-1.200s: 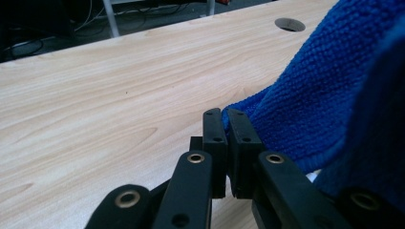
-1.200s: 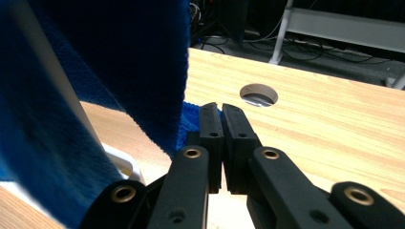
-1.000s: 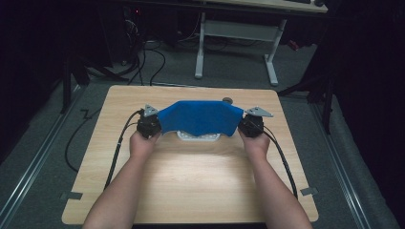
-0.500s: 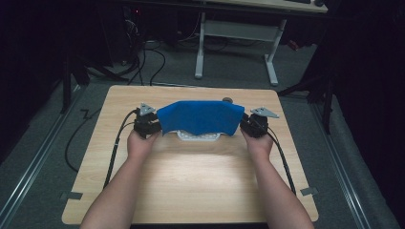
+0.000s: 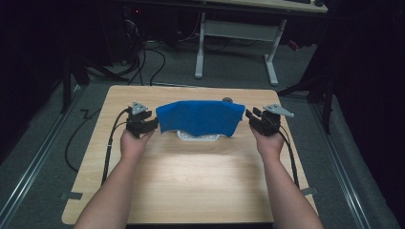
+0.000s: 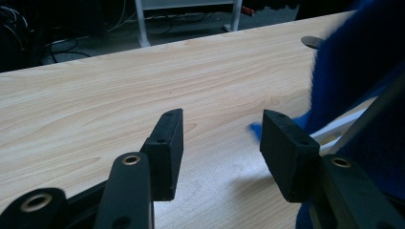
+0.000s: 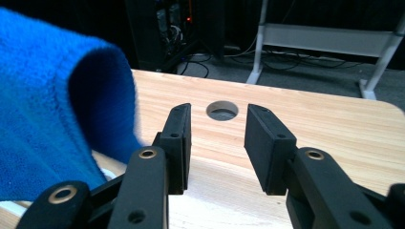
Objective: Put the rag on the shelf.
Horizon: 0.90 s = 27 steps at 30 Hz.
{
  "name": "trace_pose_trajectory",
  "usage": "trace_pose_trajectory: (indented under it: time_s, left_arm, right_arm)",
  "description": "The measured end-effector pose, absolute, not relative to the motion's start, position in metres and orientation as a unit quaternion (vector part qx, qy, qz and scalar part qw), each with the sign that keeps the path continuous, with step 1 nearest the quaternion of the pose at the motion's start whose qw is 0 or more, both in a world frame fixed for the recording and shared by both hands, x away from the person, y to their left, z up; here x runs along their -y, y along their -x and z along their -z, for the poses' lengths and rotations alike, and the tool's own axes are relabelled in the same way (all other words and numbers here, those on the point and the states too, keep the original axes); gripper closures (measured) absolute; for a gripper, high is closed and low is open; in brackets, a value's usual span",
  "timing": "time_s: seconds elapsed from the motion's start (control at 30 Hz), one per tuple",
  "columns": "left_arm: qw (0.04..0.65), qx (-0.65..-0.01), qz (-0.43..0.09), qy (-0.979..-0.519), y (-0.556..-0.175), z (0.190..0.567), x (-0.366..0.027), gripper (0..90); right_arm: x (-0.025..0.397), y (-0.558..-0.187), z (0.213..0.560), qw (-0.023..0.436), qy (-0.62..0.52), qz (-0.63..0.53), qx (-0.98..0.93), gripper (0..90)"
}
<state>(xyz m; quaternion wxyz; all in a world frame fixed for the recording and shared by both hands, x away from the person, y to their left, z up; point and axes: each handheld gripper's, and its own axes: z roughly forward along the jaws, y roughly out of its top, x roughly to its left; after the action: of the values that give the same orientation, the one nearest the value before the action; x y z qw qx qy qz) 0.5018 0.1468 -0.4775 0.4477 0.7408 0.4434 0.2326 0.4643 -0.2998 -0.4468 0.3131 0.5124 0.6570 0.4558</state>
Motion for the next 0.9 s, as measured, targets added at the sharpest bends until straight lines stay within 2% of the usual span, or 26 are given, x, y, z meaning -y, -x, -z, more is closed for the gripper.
trace_pose_trajectory:
  time_s: [0.9]
  left_arm:
    - [0.433, -0.461, -0.256, -0.731, -0.476, 0.491, -0.172, 49.9]
  right_arm:
    - [0.31, -0.441, 0.454, 0.328, -0.51, -0.439, -0.663, 62.8]
